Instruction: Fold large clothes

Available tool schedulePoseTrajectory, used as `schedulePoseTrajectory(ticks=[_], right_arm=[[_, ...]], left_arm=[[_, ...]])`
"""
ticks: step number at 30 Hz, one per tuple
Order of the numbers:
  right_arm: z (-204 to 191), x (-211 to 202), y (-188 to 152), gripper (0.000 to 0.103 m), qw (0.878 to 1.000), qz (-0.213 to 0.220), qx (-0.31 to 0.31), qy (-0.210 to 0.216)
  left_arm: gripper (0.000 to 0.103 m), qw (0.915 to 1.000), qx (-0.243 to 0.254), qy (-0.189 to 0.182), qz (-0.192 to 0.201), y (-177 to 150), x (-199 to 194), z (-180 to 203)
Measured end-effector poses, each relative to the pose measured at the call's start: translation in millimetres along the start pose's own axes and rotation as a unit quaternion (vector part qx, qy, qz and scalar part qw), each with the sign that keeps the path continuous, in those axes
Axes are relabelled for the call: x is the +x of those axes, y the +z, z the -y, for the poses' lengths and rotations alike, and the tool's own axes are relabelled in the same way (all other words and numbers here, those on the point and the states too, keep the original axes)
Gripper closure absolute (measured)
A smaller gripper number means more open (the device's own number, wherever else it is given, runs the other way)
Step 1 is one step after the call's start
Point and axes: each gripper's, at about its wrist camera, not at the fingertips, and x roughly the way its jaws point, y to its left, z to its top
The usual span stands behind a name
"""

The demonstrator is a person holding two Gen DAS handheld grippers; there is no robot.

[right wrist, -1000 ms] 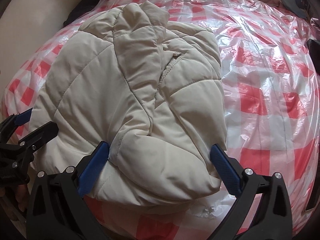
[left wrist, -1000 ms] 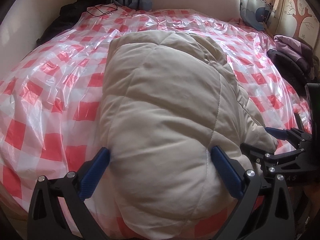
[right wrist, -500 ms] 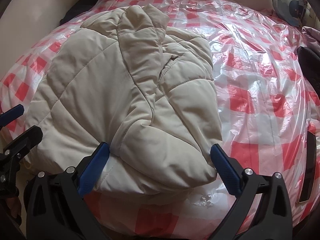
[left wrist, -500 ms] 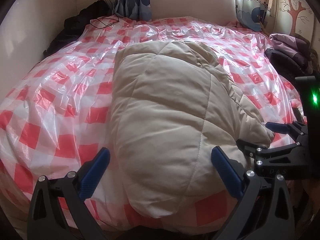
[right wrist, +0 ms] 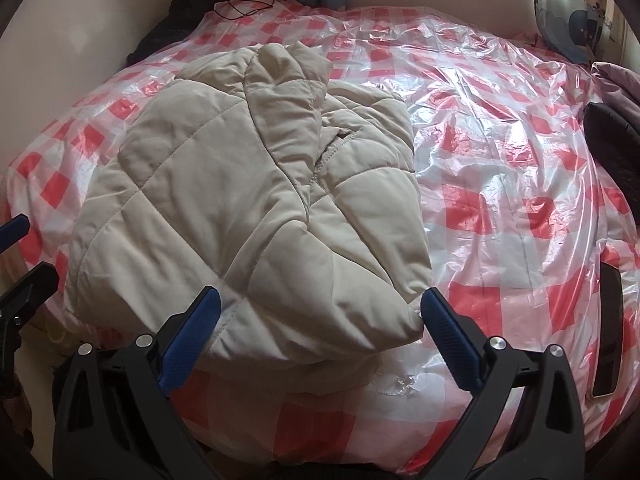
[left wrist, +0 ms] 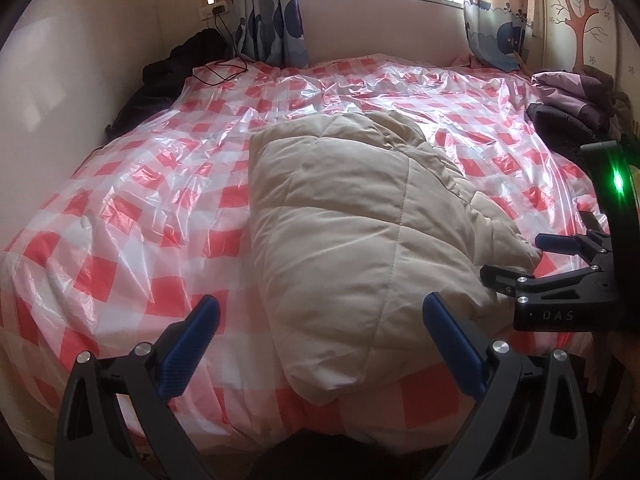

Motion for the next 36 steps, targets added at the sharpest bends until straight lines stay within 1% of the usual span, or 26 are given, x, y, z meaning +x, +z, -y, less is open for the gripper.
schedulePoseTrajectory(ticks=[4,8,12,17,29,36], right_arm=[[6,-9,3,0.006,1.0,-0.003,0.009,0.019],[6,-17,5,0.006,1.0,0.0,0.005,0.023],[14,-22,9,0.006,0.999,0.01,0.024,0.041],[22,-23,18,0.006,0.998,0.026,0.037,0.051],[8,0,41,0.006,0.998,0.018,0.015,0.058],[6,19,41,0.006,0.998,0.0,0.013,0.064]], left_arm=[[0.006,0.9997,0.014,0.018,0.011,0,-5,2],[0.006,0.9995,0.011,0.017,0.023,1,-12,3],[0.006,0.999,0.019,0.025,0.033,3,-15,6],[0.006,0.9988,0.025,0.023,0.036,5,-15,9],[0.006,0.9988,0.023,0.02,0.039,10,-12,10],[0.006,0.9988,0.017,0.015,0.044,15,-10,11]])
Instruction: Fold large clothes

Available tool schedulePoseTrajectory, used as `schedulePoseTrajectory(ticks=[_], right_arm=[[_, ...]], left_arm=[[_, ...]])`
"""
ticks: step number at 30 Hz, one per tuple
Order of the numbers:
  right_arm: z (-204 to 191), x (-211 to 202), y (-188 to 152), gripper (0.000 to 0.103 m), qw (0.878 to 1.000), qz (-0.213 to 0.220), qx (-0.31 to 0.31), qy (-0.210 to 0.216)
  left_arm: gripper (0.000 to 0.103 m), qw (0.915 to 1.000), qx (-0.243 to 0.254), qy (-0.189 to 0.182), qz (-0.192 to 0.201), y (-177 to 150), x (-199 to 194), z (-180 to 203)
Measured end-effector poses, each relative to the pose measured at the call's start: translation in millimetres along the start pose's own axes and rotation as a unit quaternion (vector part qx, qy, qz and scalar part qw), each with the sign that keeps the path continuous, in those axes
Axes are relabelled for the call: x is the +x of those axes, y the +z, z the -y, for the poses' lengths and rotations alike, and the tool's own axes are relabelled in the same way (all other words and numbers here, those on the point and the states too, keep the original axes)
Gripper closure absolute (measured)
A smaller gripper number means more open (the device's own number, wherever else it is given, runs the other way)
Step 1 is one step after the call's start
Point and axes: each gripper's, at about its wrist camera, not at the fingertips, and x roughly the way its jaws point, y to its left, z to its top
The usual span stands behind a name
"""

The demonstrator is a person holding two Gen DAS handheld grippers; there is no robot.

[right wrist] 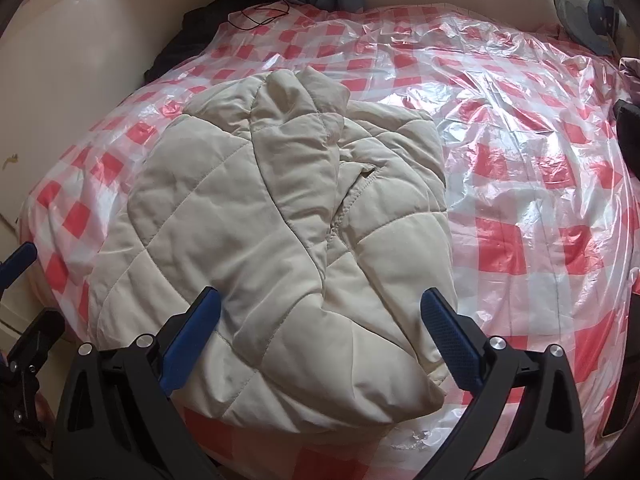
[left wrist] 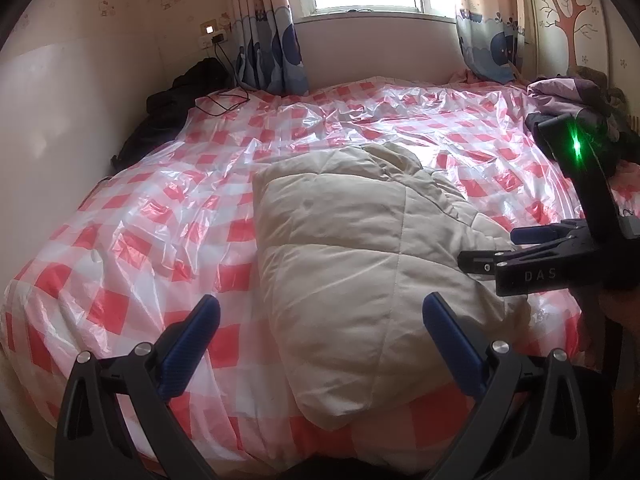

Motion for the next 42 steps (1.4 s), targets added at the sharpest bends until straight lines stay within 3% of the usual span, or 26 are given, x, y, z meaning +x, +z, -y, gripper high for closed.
schedulePoseTrajectory(ticks=[19,21,23,25,27,30,34,37,42], right_arm=[[16,18,-23,0.006,0.999,-0.037,0.006,0.014],[16,19,-24,0.006,0.999,-0.045,0.004,0.015],[17,21,-24,0.006,0.998,-0.055,-0.001,0.018],[18,22,-23,0.006,0.998,-0.067,-0.004,0.022],[19,22,-22,0.006,0.997,-0.074,-0.005,0.025],[21,24,-21,0.006,0.996,-0.081,0.0,0.034],[28,24,-20,0.006,0.995,-0.085,0.02,0.054],[30,25,-20,0.006,0.994,-0.09,0.026,0.058],[32,11,-16,0.006,0.995,-0.066,0.041,0.06]], left_arm=[[0.006,0.9998,0.004,-0.005,0.017,2,-4,4],[0.006,0.9997,-0.002,-0.02,0.01,1,2,0],[0.006,0.9974,-0.033,-0.061,-0.018,0,14,-13],[0.006,0.989,-0.092,-0.103,-0.052,-3,31,-36],[0.006,0.9736,-0.161,-0.139,-0.082,-8,48,-63],[0.006,0.9558,-0.227,-0.153,-0.107,-18,66,-89],[0.006,0.9495,-0.231,-0.169,-0.13,-23,89,-94],[0.006,0.9388,-0.241,-0.196,-0.148,-23,111,-95],[0.006,0.9269,-0.278,-0.212,-0.138,-19,117,-109]])
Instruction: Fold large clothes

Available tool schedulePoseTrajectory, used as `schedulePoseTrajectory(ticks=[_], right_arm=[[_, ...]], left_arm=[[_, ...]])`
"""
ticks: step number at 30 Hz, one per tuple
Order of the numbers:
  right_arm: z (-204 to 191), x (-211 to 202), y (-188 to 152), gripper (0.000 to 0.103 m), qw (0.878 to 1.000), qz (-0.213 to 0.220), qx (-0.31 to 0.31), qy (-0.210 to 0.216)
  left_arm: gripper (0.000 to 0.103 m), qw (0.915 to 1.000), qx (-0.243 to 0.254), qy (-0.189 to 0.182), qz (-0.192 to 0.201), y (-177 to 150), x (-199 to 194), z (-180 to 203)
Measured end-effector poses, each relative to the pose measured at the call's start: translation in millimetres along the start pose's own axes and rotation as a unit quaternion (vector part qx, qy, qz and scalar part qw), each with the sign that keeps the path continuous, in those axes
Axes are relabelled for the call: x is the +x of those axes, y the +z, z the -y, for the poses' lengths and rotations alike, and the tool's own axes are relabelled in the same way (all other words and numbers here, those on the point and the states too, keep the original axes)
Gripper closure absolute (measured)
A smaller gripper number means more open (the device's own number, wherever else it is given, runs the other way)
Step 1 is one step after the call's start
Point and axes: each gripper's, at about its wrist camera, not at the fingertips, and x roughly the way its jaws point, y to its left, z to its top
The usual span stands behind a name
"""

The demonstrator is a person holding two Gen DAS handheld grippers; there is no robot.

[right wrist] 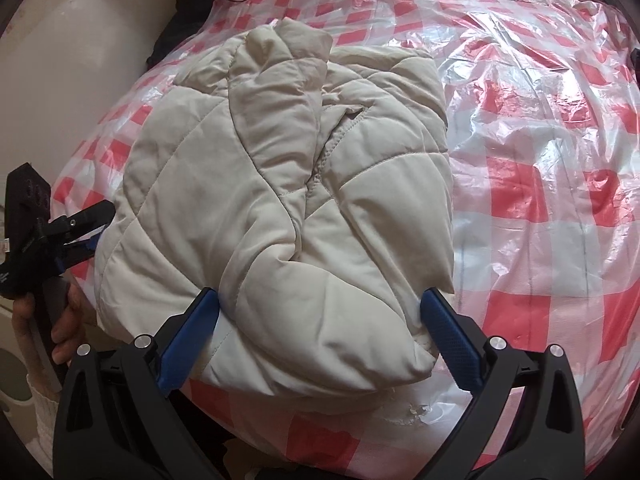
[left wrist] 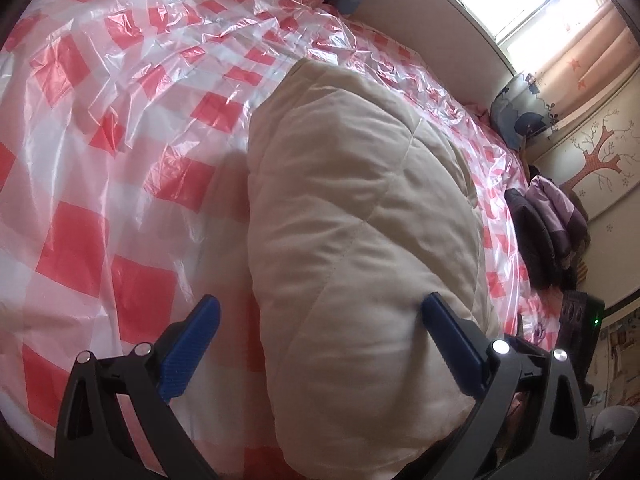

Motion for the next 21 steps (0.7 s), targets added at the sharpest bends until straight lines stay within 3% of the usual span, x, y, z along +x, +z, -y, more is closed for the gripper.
schedulePoseTrajectory(ticks=[2,5,6,8,10,11,16,19,21], right_arm=[[3,-3,2,0.006,1.0,0.013,0.011,0.008],[21,0,7,0.006,0.998,0.017,0.05,0.037],[27,6,9,0.006,0.997,0.006,0.062,0.047],[33,22,12,0.006,0.994,-0.02,0.076,0.07],[37,32,17,0.006,0.992,-0.033,0.089,0.089],[35,34,21,0.006,0.992,-0.034,0.087,0.09],[-2,44,49,0.006,0.992,-0.008,0.042,0.115],[-43,55,69,0.006,0.992,0.0,0.002,0.128],[-70,71,75,0.006,0.993,-0.005,-0.029,0.114]], left_arm=[[0.006,0.9994,-0.017,-0.027,-0.013,3,5,-5],[0.006,0.9927,-0.022,-0.088,-0.079,5,34,-8],[0.006,0.9928,-0.022,-0.086,-0.08,3,39,-6],[0.006,0.9944,-0.003,-0.073,-0.076,4,39,5],[0.008,0.997,0.031,-0.051,-0.049,3,29,24],[0.015,0.9971,0.064,-0.031,-0.026,1,21,38],[0.022,0.9849,0.153,0.042,0.07,5,-30,75],[0.022,0.9749,0.169,0.093,0.111,18,-58,65],[0.022,0.9765,0.143,0.12,0.107,28,-64,37]])
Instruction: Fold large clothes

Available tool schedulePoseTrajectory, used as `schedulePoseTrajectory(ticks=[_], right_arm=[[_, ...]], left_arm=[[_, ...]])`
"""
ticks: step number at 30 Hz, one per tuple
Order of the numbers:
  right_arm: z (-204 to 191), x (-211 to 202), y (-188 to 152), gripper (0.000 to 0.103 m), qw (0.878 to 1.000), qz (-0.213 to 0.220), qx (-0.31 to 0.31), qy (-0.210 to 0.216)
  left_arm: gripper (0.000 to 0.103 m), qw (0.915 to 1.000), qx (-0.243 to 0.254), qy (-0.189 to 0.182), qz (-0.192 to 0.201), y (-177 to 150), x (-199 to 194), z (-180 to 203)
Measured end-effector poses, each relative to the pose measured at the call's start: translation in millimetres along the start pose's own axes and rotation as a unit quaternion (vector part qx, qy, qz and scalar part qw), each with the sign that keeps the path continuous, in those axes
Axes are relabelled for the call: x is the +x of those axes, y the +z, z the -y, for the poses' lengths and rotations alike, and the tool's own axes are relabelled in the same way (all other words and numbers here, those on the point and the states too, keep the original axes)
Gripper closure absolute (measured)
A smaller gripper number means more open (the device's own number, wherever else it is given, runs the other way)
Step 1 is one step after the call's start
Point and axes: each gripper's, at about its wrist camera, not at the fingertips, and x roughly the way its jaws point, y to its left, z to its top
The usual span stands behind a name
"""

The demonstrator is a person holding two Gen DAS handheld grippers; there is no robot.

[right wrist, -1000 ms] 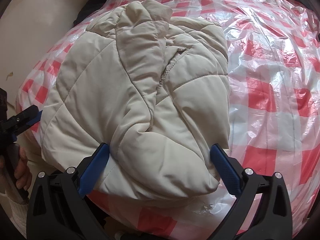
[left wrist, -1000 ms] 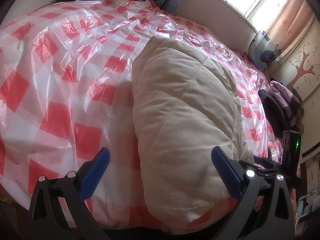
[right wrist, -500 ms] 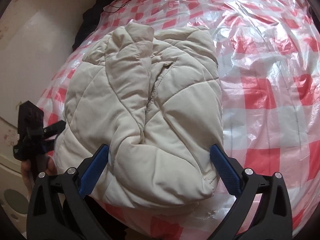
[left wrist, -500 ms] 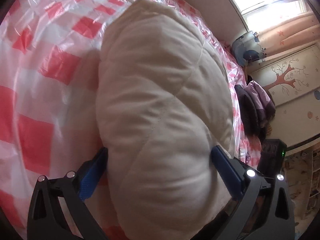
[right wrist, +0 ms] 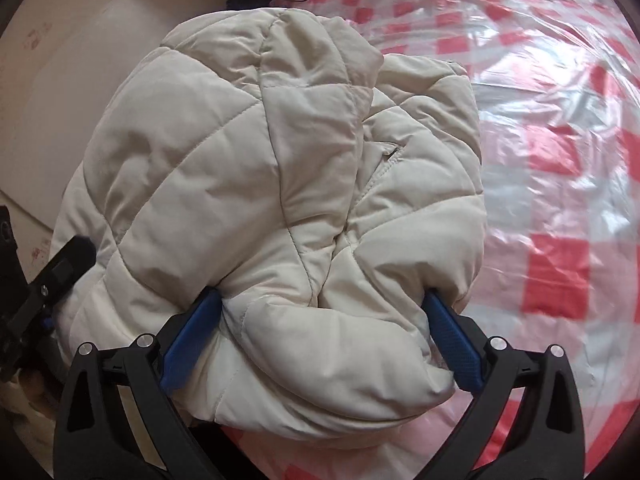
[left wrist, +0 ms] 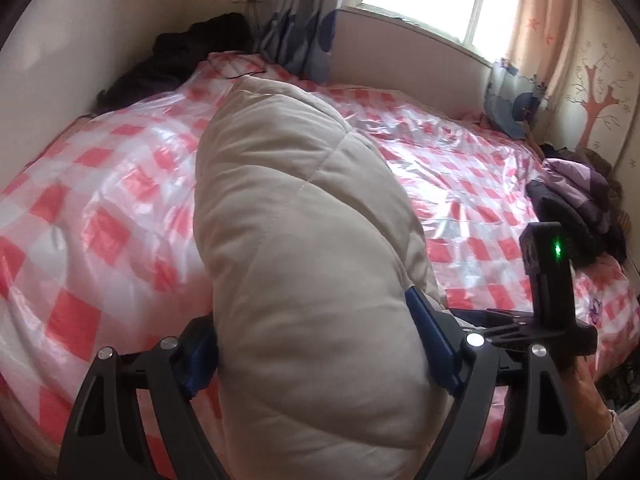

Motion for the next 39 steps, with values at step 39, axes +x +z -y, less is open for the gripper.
schedulePoseTrajectory(ticks=[39], right_arm=[[-147,-86,-122,0.006,0.964,0.089,-0.117,-0.22]], left_arm=[[0.007,0.9895,0.001,0.135,-0.051,-89,-90,-2]])
